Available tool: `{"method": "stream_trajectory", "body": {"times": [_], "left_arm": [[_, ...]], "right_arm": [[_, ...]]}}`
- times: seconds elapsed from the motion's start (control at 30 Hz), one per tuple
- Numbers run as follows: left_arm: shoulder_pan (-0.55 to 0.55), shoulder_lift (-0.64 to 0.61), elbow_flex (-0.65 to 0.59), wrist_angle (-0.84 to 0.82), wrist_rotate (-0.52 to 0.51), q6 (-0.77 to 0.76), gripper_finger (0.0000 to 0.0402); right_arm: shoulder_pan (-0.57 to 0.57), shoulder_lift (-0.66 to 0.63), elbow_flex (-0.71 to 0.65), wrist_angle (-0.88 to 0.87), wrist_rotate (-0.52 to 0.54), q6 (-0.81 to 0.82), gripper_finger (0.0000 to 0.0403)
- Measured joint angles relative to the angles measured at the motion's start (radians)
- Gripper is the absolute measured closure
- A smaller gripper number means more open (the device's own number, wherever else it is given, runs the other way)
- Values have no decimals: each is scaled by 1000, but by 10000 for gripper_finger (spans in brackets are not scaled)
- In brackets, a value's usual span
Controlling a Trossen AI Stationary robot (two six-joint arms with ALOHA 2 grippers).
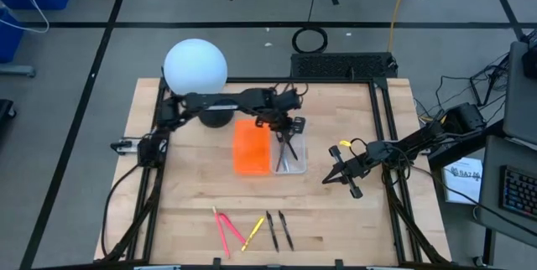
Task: Pick & place school supplies into a supply box
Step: Put the brown pencil into the orange supply box
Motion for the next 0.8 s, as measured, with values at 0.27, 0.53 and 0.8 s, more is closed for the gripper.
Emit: {"method": "stream_trajectory", "body": {"times": [0.27, 0.53, 0.8], "left_arm": [[28, 130, 87, -25, -32, -35, 381], [30, 151, 87, -133, -96, -49, 381], [31, 151, 87, -133, -60, -82, 353]], "right_arm": [[0, 0, 0, -10, -2, 46, 403], [0, 0, 0, -44, -2, 48, 403], [0, 0, 0, -37, -2, 48, 403]]}}
